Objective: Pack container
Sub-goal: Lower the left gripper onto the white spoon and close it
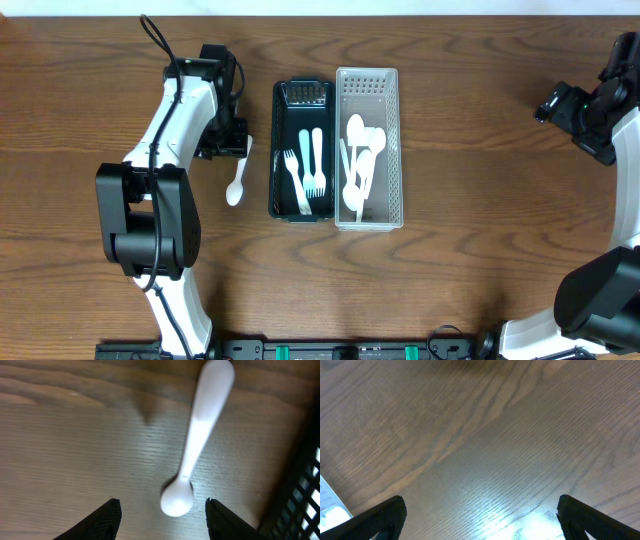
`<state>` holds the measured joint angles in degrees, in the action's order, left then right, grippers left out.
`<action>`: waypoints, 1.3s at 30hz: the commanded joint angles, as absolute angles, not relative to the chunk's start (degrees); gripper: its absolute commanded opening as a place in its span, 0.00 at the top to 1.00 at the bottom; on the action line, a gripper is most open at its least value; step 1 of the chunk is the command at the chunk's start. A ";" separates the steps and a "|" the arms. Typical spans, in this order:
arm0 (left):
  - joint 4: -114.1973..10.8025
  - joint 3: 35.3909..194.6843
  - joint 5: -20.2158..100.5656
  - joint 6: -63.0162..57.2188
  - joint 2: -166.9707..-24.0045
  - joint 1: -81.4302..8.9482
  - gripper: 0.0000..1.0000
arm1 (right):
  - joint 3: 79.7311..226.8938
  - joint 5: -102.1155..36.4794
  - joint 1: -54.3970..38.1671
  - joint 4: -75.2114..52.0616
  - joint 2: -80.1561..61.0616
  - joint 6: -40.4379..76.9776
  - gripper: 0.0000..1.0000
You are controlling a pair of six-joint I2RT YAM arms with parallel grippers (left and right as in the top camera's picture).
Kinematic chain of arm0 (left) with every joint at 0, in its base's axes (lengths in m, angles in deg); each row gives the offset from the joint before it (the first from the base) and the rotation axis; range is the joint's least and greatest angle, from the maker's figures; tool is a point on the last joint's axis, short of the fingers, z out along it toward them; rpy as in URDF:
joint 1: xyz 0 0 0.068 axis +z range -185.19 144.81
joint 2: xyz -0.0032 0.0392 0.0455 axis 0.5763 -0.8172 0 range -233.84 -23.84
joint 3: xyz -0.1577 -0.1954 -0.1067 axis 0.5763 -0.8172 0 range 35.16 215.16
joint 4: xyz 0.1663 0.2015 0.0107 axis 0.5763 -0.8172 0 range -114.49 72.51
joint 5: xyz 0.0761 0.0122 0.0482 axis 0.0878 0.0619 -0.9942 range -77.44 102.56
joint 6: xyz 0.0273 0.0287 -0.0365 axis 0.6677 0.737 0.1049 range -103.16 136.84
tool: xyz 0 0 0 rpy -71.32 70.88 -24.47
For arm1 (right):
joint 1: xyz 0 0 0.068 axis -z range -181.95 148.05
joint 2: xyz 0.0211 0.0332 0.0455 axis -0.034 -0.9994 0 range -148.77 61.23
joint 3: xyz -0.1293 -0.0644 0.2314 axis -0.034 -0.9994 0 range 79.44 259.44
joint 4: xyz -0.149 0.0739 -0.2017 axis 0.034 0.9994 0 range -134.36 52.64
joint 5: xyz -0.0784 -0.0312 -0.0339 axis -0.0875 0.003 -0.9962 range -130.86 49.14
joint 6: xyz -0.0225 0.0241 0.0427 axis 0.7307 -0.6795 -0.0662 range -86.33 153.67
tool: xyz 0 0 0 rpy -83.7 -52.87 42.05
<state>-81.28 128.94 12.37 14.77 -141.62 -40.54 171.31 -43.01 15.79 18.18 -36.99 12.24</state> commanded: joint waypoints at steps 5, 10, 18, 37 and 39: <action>-77.08 120.52 14.54 15.97 -142.49 -40.40 0.43 | 171.07 -43.21 15.98 18.25 -37.47 12.72 0.01; -75.42 116.81 14.51 15.97 -142.47 -40.38 0.43 | 171.07 -43.21 15.98 18.25 -37.47 12.72 0.01; -74.24 113.92 14.60 17.29 -142.47 -40.40 0.44 | 171.07 -43.21 15.98 18.25 -37.47 12.74 0.01; -69.94 108.04 18.16 17.22 -141.86 -40.40 0.61 | 171.07 -43.21 15.98 18.25 -37.47 12.74 0.01; -70.31 108.04 18.14 17.24 -141.29 -40.40 0.62 | 171.07 -43.21 15.98 18.25 -37.47 12.72 0.01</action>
<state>-70.02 110.45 17.33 16.87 -139.67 -40.23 171.31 -43.04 15.79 18.18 -36.99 12.24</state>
